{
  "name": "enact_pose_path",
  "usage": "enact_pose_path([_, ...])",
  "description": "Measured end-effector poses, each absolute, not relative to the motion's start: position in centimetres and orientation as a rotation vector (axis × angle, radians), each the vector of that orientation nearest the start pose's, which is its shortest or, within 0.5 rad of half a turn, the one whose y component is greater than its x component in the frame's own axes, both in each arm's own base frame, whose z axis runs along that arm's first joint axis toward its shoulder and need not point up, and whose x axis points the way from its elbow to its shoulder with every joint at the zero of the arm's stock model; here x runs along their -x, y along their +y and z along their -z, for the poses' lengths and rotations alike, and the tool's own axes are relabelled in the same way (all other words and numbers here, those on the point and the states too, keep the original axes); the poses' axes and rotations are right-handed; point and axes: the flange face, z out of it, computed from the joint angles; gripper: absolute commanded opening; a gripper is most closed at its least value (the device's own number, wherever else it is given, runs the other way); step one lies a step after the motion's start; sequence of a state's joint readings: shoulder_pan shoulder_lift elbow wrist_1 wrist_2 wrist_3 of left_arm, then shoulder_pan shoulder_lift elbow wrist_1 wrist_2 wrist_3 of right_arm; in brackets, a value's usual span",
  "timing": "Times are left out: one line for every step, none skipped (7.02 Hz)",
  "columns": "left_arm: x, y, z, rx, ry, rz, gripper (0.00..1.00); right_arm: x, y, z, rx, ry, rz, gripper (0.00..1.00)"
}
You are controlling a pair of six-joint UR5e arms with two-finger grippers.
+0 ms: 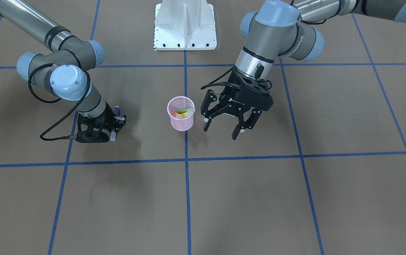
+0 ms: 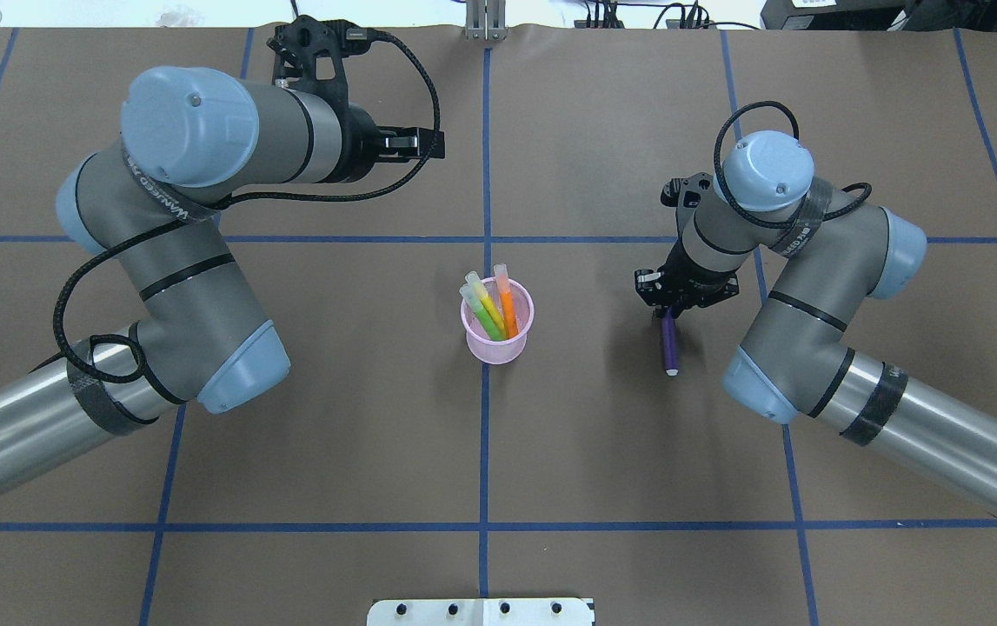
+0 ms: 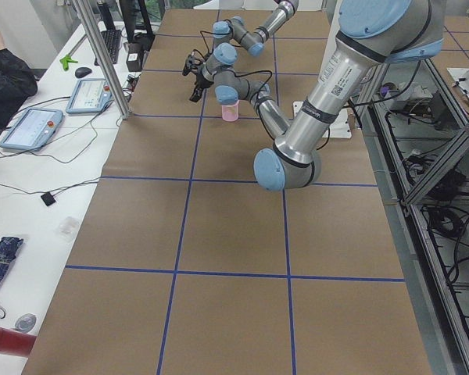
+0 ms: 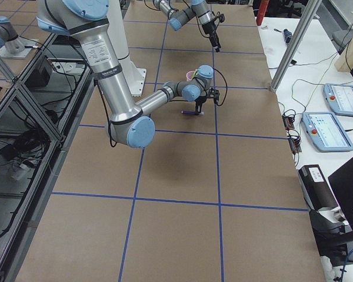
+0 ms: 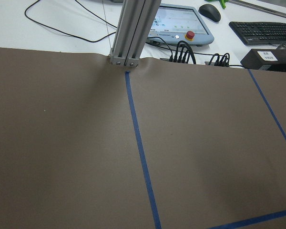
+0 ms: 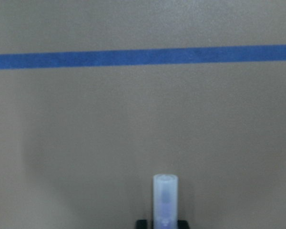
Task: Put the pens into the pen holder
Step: 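Lift the purple marker with the right gripper while the left arm retracts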
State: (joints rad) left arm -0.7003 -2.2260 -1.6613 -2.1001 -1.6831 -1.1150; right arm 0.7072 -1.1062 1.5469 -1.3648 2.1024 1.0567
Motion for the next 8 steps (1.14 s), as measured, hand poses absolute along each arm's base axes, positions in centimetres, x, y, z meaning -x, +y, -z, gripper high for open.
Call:
enact_pose_path([-43.1, -52.8, -16.7, -0.613, 1.122, 0.138, 0.99, 45.6, -50.5, -37.9, 0.046, -0.817, -0.013, 0.00])
enact_pose_path([-42.1, -53.5, -16.8, -0.596, 1.131, 0.132, 0.99, 44.9, -50.8, -36.6, 0.020, -0.834, -0.016, 0.00])
enact_pose_path([-40.6, -54.4, -17.3, -0.564, 1.140, 0.122, 0.99, 43.8, -51.0, -34.5, -0.017, -0.864, -0.018, 0.00])
enact_pose_path([-39.3, -55.3, -18.6, -0.532, 1.135, 0.119, 1.00, 42.6, -51.1, -31.8, -0.073, -0.895, -0.021, 0.00])
enact_pose_path([-38.3, -55.8, -20.6, -0.508, 1.114, 0.127, 1.00, 41.8, -51.3, -28.5, -0.148, -0.923, -0.025, 0.00])
enact_pose_path([-37.3, -56.2, -23.2, -0.483, 1.084, 0.140, 1.00, 41.1, -51.4, -24.6, -0.230, -0.956, -0.029, 0.00])
enact_pose_path([-36.1, -56.4, -26.1, -0.451, 1.056, 0.153, 1.00, 40.2, -51.1, -21.1, -0.327, -1.000, -0.033, 0.00])
enact_pose_path([-34.2, -56.7, -29.3, -0.413, 1.030, 0.150, 1.00, 39.6, -50.7, -18.6, -0.447, -1.065, -0.035, 0.00])
